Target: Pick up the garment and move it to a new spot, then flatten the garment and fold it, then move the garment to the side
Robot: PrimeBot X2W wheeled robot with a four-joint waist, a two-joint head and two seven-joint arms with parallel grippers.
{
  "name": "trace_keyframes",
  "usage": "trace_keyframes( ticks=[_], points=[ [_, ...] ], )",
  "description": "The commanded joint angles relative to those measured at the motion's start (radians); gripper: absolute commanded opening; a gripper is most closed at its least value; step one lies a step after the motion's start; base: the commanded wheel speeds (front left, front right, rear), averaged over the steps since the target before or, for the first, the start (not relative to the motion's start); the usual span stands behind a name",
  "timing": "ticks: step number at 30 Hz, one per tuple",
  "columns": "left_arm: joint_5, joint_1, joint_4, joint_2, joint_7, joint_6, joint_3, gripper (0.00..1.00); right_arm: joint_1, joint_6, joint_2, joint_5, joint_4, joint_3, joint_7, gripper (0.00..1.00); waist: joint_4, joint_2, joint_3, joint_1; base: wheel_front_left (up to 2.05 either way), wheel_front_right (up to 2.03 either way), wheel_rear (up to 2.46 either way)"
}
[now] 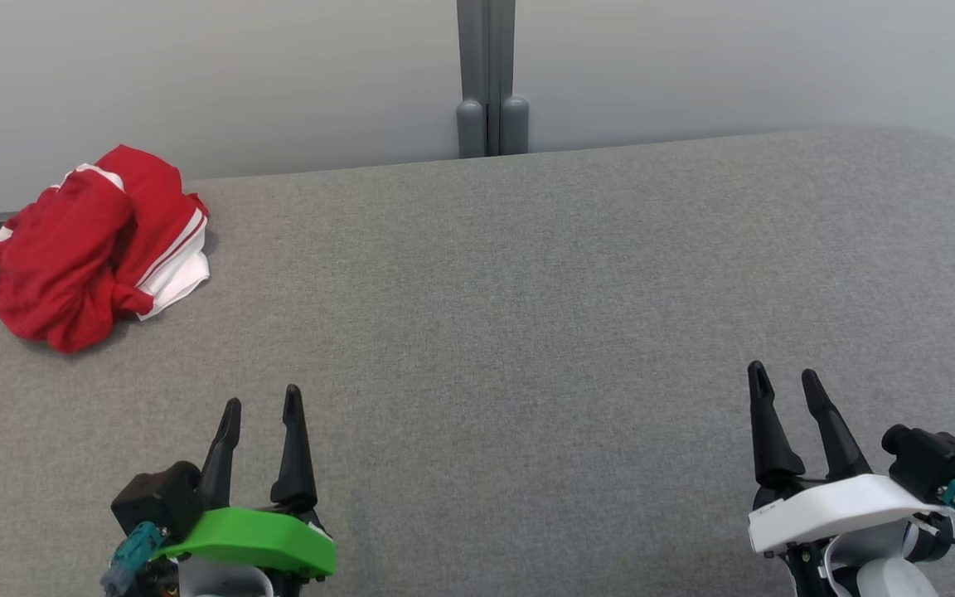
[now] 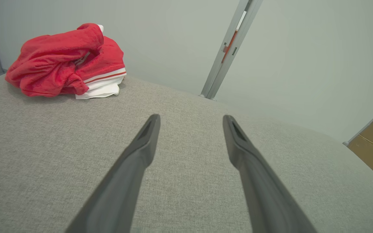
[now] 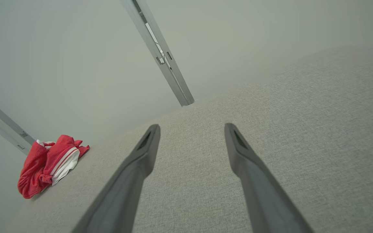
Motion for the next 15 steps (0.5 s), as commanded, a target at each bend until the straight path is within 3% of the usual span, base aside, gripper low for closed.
trace_keyframes(
  ticks=[1,15],
  points=[
    [0.03,0.008,-0.001,0.008,-0.01,0.004,-0.002,1.0,0.003,0.0,-0.005,-0.03,-0.011,0.004,-0.011,1.0,0.0,-0.0001,-0.001,0.0,0.0,0.0,0.0],
    [0.122,0.014,0.023,0.008,-0.04,0.013,-0.02,1.0,0.013,0.0,-0.007,-0.154,-0.005,0.014,-0.042,1.0,0.003,-0.0001,-0.005,0.0,0.0,0.0,0.0]
  ],
)
